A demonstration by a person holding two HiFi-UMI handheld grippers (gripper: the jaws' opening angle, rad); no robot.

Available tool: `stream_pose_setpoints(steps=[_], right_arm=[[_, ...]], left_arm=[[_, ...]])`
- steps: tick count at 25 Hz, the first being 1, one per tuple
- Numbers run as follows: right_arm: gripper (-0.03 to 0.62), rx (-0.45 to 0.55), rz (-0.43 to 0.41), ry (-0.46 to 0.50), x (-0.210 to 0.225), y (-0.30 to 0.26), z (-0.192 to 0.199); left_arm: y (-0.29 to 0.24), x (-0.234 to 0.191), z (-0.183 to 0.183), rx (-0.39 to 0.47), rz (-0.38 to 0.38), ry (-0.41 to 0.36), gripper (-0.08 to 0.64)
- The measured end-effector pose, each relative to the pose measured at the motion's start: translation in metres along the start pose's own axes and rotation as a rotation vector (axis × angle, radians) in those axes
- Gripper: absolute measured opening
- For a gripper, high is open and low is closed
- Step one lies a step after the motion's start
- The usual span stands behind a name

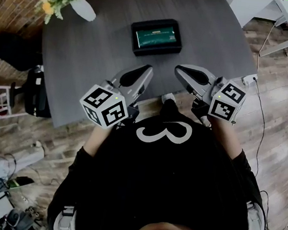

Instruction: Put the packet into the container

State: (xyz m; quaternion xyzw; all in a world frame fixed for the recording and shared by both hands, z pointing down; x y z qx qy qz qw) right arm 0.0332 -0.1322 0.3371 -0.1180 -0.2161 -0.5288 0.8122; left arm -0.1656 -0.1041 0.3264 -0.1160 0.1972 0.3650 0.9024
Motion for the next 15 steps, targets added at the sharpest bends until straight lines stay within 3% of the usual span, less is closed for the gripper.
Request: stream_pose_setpoints(steps=[15], right_arm=[[0.002, 0.013, 0.016, 0.011, 0.0039, 0.0033, -0.0015]], left_arm=[[-0.0014, -0.0028, 0.0004, 0.000, -0.010, 0.000, 0.011]])
Point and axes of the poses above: the fingertips, and each gripper's own axes: y backward along the fingers, x to its right, z out of its underside, the point moved 8 cm from there along y, backward along the fingers, and after that the axes turned 7 degrees about x, right-handed, at the moved point
